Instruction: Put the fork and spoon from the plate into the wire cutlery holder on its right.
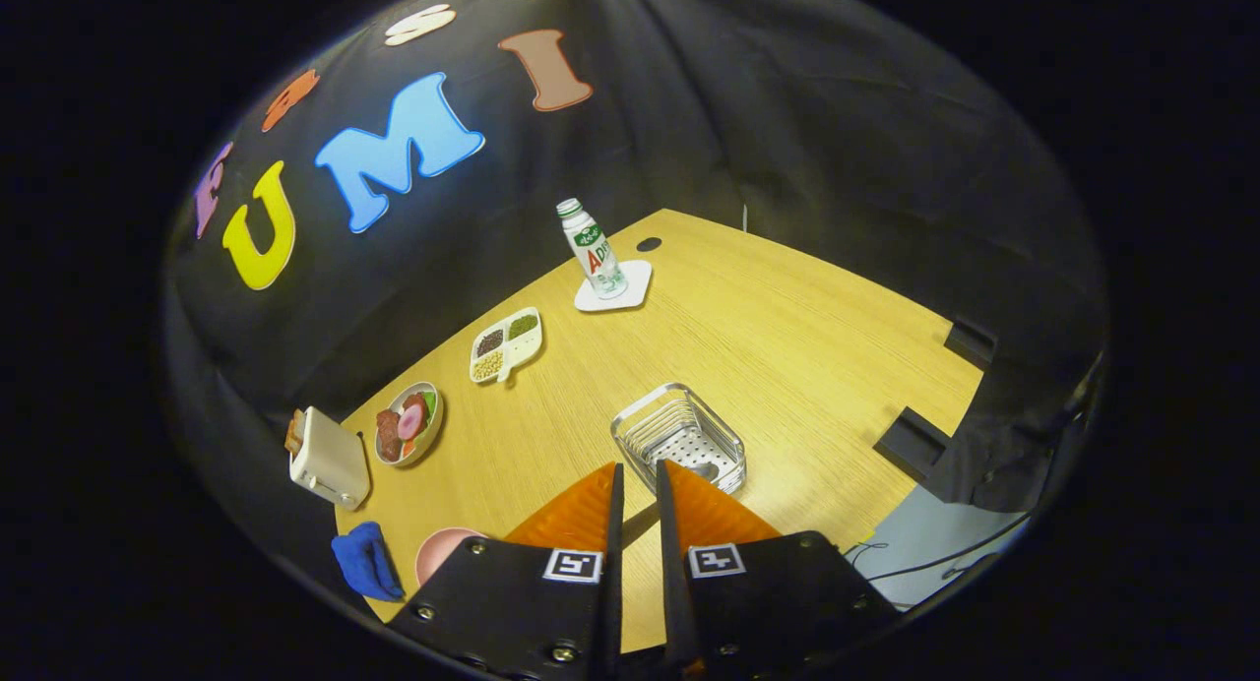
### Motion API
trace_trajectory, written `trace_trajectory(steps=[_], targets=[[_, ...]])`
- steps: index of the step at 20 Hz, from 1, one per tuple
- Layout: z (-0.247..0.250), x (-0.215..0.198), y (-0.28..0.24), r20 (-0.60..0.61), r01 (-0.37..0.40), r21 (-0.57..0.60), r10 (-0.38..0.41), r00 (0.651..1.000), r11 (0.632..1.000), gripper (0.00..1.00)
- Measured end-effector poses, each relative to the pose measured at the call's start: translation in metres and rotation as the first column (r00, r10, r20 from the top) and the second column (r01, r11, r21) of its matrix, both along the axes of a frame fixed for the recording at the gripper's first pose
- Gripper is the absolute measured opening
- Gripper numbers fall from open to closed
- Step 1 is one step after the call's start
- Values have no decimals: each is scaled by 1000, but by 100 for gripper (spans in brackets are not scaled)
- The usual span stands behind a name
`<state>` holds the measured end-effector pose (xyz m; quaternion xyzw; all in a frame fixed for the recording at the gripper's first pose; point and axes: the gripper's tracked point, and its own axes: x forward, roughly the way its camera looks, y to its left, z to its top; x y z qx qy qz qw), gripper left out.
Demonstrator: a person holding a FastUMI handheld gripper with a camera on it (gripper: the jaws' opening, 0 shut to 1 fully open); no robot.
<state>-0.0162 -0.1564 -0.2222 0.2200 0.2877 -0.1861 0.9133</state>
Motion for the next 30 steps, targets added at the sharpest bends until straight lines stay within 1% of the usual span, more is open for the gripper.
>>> trace_trajectory(steps=[4, 7, 13, 16, 19, 24, 27, 30], targets=[[11, 10, 18, 26, -74, -42, 75, 997, 996, 18], [18, 18, 37, 37, -133, -50, 135, 990, 990, 18], [12, 33, 77, 22, -242, -46, 243, 970, 969, 18], [2, 38, 103, 2, -303, -26, 303, 953, 953, 18], [-8, 43, 131, -21, -375, -11, 375, 927, 927, 18], [-32, 43, 181, -61, -486, 19, 486, 872, 874, 18], [-50, 35, 207, -105, -546, 41, 547, 830, 837, 18], [-66, 28, 232, -143, -606, 62, 608, 781, 793, 18]])
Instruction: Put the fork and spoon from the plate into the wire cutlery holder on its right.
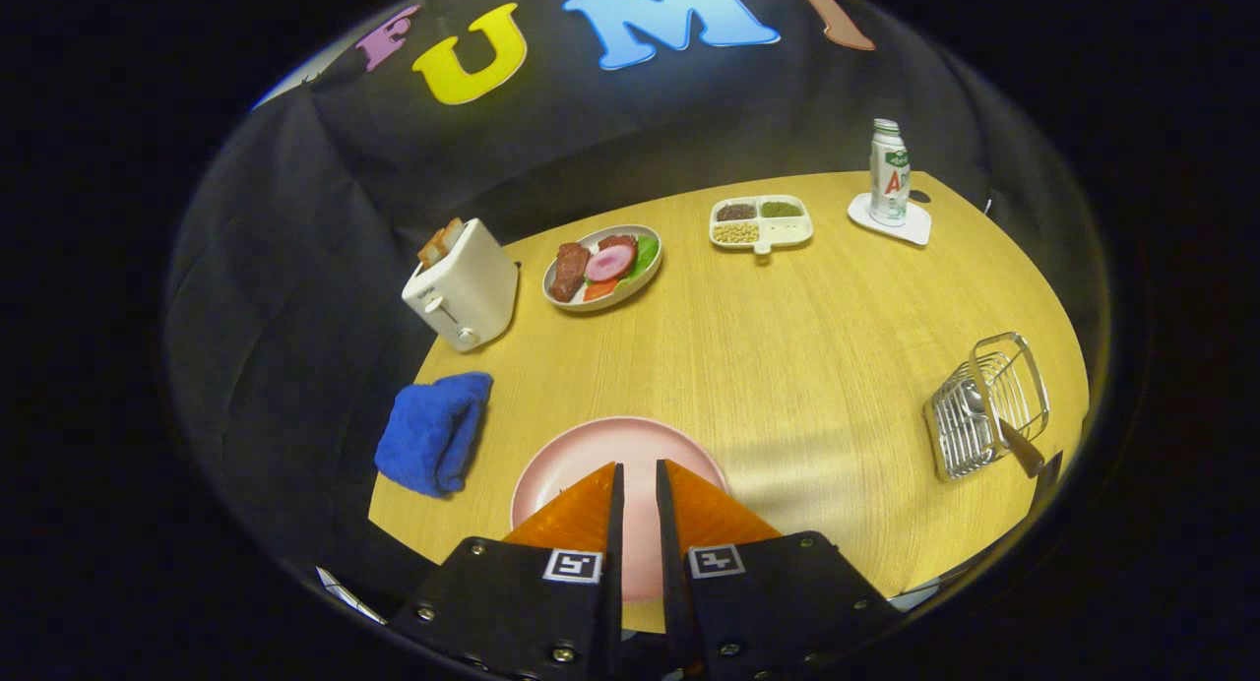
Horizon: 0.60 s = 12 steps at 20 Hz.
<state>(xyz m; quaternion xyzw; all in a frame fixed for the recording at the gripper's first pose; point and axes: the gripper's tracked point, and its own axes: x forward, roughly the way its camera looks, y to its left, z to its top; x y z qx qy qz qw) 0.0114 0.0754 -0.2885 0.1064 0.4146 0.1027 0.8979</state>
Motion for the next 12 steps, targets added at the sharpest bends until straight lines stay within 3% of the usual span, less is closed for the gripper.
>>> trace_trajectory(steps=[12], targets=[[-55, -42, 58, -181, -147, 22, 149, 972, 989, 18]])
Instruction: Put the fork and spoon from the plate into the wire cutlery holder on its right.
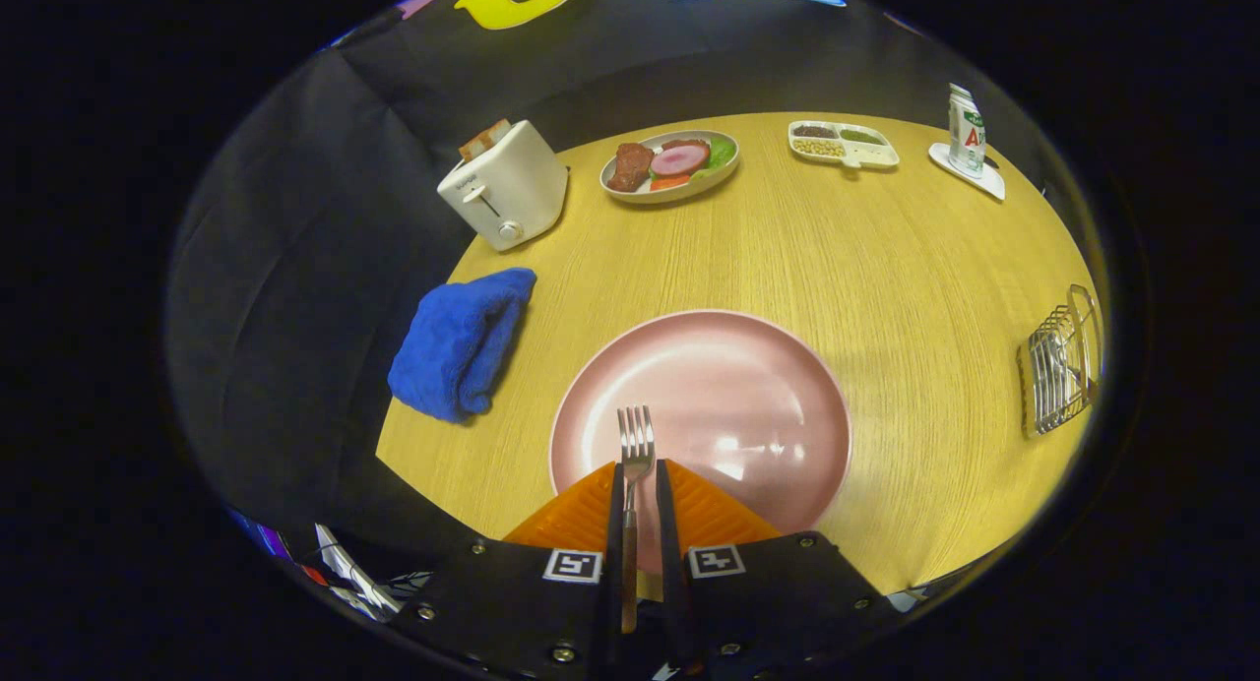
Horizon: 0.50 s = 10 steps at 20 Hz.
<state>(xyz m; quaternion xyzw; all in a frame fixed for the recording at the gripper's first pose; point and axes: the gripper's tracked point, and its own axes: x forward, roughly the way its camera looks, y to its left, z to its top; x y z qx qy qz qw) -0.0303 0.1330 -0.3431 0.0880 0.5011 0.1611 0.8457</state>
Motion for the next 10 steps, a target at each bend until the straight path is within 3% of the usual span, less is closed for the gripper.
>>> trace_trajectory(steps=[10], targets=[[-43, -23, 11, -125, -46, -46, 40, 991, 998, 18]])
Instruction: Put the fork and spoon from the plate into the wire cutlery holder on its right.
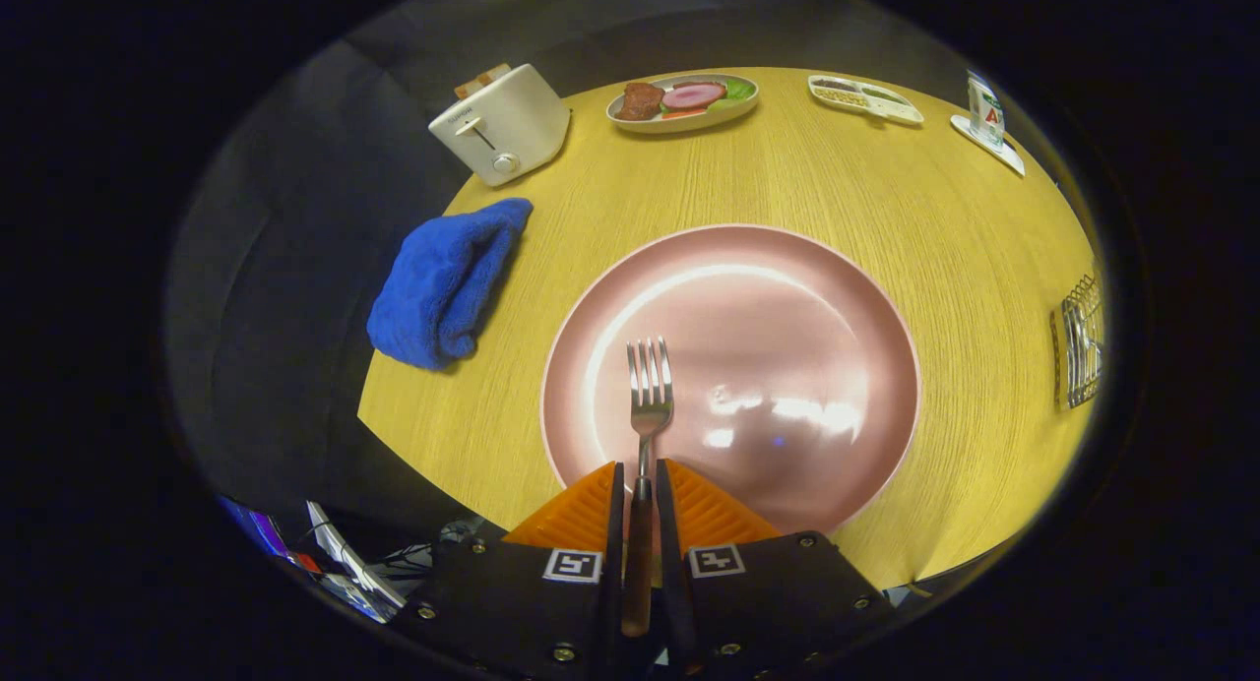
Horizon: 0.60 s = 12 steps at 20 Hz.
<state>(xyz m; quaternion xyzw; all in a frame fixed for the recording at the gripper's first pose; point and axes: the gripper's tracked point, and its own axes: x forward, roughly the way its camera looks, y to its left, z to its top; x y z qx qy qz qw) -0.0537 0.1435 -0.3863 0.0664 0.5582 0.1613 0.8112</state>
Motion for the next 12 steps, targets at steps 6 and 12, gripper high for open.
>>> trace_trajectory(steps=[6, 12], targets=[[-8, -3, 1, -27, -21, -20, 21, 999, 1000, 17], [-7, 8, -11, 15, -3, -57, 4, 1000, 998, 4]])
